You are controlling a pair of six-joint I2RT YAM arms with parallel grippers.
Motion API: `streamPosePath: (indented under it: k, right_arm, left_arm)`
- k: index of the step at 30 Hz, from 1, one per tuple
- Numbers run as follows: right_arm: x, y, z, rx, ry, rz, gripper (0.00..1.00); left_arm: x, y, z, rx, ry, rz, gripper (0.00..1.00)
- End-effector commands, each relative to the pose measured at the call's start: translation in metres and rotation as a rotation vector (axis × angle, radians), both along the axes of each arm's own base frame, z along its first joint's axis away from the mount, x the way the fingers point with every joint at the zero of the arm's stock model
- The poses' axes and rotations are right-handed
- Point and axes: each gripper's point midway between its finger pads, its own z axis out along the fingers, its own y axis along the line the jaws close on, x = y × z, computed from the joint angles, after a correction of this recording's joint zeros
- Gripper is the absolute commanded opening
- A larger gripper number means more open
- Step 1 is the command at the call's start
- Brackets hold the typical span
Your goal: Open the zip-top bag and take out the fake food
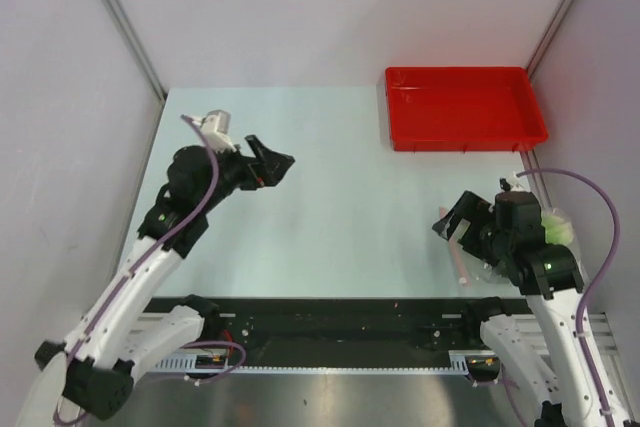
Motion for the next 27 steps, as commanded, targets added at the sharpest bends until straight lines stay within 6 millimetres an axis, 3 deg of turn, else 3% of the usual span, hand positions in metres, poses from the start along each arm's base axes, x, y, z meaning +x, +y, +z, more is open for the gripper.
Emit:
streamPosePath:
  k: [1,4,5,7,8,10,12,13,14,15,16,17,18,19,21,22,27]
  right_arm:
    - [0.012,-0.022,0.011,-0.118,0.051,-0.080,1.00]
    - [0.020,-0.028,0.021,-0.175,0.075,-0.065,1.00]
    - [0.024,-0.028,0.032,-0.185,0.058,-0.053,1.00]
    - [0.031,-0.031,0.036,-0.215,0.071,-0.051,1.00]
    - [0.032,-0.033,0.039,-0.229,0.069,-0.055,1.00]
    - [0.039,-0.034,0.049,-0.234,0.052,-0.054,1.00]
    - [0.043,-0.037,0.056,-0.241,0.045,-0.064,1.00]
    - [0.045,-0.037,0.057,-0.240,0.048,-0.068,1.00]
    - [0.045,-0.037,0.057,-0.237,0.053,-0.070,1.00]
    - [0.046,-0.038,0.058,-0.241,0.053,-0.072,1.00]
    - [0.047,-0.037,0.058,-0.239,0.059,-0.065,1.00]
    - [0.047,-0.037,0.057,-0.244,0.063,-0.056,1.00]
    - [0.046,-0.037,0.056,-0.248,0.070,-0.053,1.00]
    - [0.046,-0.039,0.055,-0.252,0.075,-0.059,1.00]
    - [0.043,-0.039,0.055,-0.257,0.093,-0.056,1.00]
    - [0.042,-0.040,0.055,-0.259,0.096,-0.054,1.00]
    - [0.032,-0.040,0.057,-0.254,0.090,-0.046,1.00]
  left_arm:
    - [0.005,-0.058,-0.004,0.039,0.000,-0.211,0.99]
    - [0.010,-0.096,-0.010,0.032,0.027,-0.299,0.99]
    - [0.009,-0.122,-0.033,0.039,0.100,-0.374,0.98]
    - [0.003,-0.159,-0.043,0.002,0.177,-0.467,0.96]
    - [0.004,-0.183,-0.073,0.005,0.259,-0.525,0.96]
    - [-0.001,-0.218,-0.078,-0.032,0.308,-0.591,0.93]
    - [0.004,-0.251,-0.104,-0.063,0.387,-0.644,0.92]
    - [-0.003,-0.267,-0.112,-0.114,0.457,-0.668,0.90]
    - [-0.001,-0.284,-0.106,-0.169,0.427,-0.698,0.88]
    - [0.001,-0.299,-0.125,-0.204,0.504,-0.702,0.87]
    - [-0.007,-0.315,-0.127,-0.222,0.506,-0.732,0.87]
    - [-0.005,-0.331,-0.111,-0.263,0.453,-0.763,0.87]
    - [-0.006,-0.342,-0.120,-0.264,0.464,-0.774,0.87]
    - [-0.013,-0.356,-0.143,-0.252,0.510,-0.786,0.87]
    - [-0.012,-0.375,-0.148,-0.275,0.515,-0.798,0.87]
    - [-0.016,-0.383,-0.167,-0.288,0.572,-0.787,0.86]
    - [-0.029,-0.401,-0.187,-0.330,0.612,-0.780,0.84]
